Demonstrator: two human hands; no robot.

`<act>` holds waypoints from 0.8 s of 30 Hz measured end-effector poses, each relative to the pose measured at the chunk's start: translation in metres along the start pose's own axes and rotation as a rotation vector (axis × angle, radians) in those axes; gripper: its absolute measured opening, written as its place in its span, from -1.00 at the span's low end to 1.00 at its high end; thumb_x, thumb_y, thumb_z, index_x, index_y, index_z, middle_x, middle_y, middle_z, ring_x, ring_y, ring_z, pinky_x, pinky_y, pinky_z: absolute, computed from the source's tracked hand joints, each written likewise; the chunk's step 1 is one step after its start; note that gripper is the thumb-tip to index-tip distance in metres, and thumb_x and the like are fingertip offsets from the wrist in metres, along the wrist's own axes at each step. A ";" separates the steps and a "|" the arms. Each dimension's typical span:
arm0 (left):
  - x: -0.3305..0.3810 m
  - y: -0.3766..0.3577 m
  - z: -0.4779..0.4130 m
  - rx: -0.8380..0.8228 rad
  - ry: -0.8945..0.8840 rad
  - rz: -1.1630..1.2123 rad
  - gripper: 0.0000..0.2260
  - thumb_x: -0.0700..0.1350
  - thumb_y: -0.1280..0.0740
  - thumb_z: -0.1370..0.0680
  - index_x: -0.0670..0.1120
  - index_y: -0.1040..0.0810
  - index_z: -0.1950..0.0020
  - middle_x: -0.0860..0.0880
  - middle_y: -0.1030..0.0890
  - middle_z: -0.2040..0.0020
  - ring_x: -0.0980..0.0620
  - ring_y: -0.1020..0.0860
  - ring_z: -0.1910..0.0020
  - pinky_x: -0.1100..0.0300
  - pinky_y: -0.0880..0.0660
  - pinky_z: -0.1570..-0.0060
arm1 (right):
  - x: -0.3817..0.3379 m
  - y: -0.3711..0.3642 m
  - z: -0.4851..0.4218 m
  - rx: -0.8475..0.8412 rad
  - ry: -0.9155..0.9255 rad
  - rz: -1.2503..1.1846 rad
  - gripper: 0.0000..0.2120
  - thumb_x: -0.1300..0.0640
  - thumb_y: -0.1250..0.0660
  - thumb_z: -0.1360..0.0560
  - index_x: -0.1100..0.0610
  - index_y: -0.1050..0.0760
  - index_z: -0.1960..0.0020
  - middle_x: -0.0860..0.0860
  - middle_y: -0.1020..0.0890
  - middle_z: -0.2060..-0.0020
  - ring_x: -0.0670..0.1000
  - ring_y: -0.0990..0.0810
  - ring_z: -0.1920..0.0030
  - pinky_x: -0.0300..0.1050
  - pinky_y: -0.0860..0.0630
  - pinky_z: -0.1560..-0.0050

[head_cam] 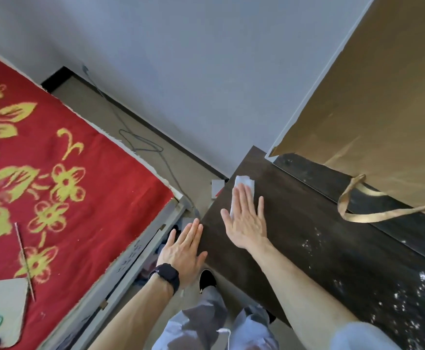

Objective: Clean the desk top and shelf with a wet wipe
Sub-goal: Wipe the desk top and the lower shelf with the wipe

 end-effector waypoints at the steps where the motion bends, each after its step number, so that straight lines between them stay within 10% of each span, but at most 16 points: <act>1: -0.001 0.002 -0.001 0.011 0.003 0.005 -0.37 0.20 0.07 -0.65 -0.05 0.23 -0.60 0.01 0.25 -0.60 0.03 0.18 -0.59 -0.08 0.16 -0.55 | 0.012 -0.001 0.005 0.007 -0.051 -0.026 -0.33 -0.24 0.23 -0.64 0.10 0.30 -0.60 0.02 0.26 -0.59 0.02 0.31 -0.58 0.21 0.29 -0.53; 8: 0.002 0.002 0.004 0.026 0.017 0.020 -0.37 0.19 0.06 -0.65 -0.05 0.22 -0.60 0.01 0.24 -0.61 0.03 0.18 -0.59 -0.11 0.17 -0.54 | 0.092 -0.028 0.126 0.023 -0.667 -0.195 -0.28 -0.22 0.13 -0.61 0.14 0.46 -0.49 0.15 0.13 -0.61 0.08 0.20 -0.60 0.34 0.04 -0.52; 17: -0.012 -0.028 0.029 0.077 0.030 0.027 -0.41 0.16 0.06 -0.63 -0.05 0.08 -0.59 0.00 0.12 -0.59 0.01 -0.05 -0.58 -0.11 -0.16 -0.51 | -0.035 -0.036 0.099 0.110 -0.032 -0.056 -0.34 -0.20 0.16 -0.65 0.15 0.05 -0.62 0.11 0.01 -0.61 0.08 0.04 -0.61 0.26 0.02 -0.55; 24: -0.013 -0.031 0.033 0.078 0.002 0.063 -0.33 0.29 0.27 -0.51 0.04 0.37 -0.54 0.11 0.41 -0.53 0.09 0.33 -0.53 -0.02 0.21 -0.53 | 0.106 -0.051 0.208 0.115 -0.594 -0.100 -0.22 -0.28 0.14 -0.60 0.22 0.13 -0.61 0.23 -0.14 -0.58 0.17 -0.09 -0.59 0.41 -0.09 -0.47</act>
Point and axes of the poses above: each hand's wrist, its own z-axis away from the middle knuckle, its own y-axis out of the back of the hand, x = y × z, the point moved 2 cm from there along -z, towards the middle knuckle
